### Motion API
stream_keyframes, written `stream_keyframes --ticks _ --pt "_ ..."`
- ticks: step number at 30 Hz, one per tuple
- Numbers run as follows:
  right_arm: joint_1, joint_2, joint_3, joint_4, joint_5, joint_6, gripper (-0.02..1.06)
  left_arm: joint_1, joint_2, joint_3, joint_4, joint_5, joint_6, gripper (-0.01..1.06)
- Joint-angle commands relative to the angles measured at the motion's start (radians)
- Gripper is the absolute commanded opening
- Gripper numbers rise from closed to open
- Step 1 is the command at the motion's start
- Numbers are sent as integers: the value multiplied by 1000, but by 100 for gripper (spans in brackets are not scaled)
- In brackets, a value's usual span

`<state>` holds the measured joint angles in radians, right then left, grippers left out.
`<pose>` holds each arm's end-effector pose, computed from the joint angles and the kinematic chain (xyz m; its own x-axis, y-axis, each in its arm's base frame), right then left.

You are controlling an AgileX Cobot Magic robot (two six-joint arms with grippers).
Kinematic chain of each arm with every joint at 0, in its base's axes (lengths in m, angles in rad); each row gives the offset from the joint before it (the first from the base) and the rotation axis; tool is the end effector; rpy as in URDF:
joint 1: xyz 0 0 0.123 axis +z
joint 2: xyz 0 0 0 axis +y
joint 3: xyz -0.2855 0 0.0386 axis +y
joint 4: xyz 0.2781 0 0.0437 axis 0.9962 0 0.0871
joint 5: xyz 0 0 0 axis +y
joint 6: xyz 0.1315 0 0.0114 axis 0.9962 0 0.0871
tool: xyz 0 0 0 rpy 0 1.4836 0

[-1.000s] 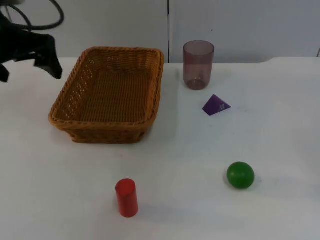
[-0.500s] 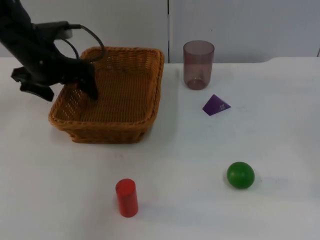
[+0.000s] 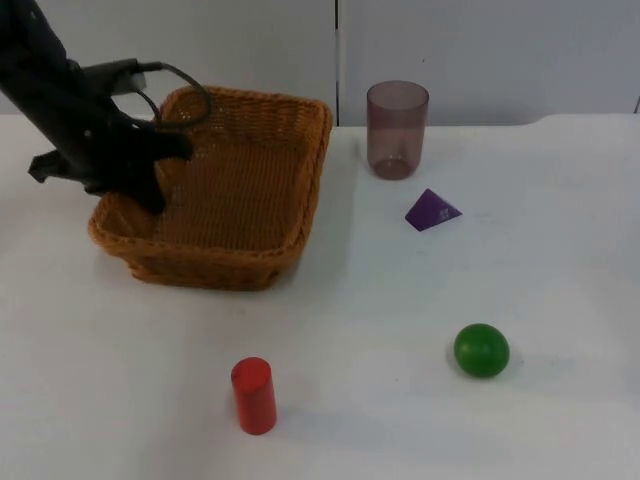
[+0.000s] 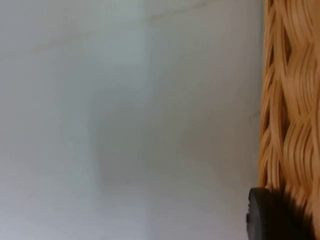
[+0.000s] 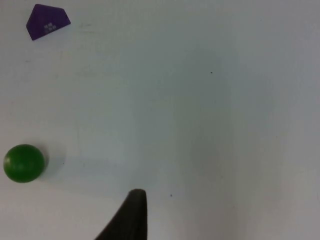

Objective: Pick up the basket with the left hand and place the triangular block into the basket with the right hand.

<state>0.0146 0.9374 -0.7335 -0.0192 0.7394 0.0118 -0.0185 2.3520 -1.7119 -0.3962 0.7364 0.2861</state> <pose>0.2298 0.0016 0.2627 -0.7551 -0.0134 -0.6554 -0.0079 0.9999 -0.0113 0.5170 -0.0438 0.0465 -0.9500 0.0036 -0.3123 0.0860 0.9643 -0.2505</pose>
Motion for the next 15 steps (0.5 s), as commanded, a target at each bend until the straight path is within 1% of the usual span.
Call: stream_keyframes --ticks 1,2,3,5,7,8,10,12,13,15 --pt "-5 0 -4 -2 -7 -4 105 23 -49 -4 19 28 -35 0" --pt "-5 0 -4 -2 -7 -4 105 36 -77 -4 19 56 -42 0" --pt "-5 0 -4 -2 -7 -4 105 36 -77 -4 19 56 -42 0" --pt "-5 0 -4 -2 -5 -4 105 58 -150 -4 19 148 -42 0" --pt "-5 0 -4 -2 -5 -4 105 68 -220 19 16 207 -42 0" --pt "-5 0 -4 -2 -5 -4 105 68 -220 19 16 207 -42 0" --pt "-5 0 -4 -2 -5 -4 105 68 -299 80 15 213 -42 0" --pt "-5 0 -4 -2 -5 -4 105 68 -386 171 -2 201 -42 0" --pt "-5 0 -4 -2 -5 -4 105 68 -386 171 -2 201 -42 0" --pt "-5 0 -4 -2 -5 -4 105 70 -487 294 -28 178 -28 0"
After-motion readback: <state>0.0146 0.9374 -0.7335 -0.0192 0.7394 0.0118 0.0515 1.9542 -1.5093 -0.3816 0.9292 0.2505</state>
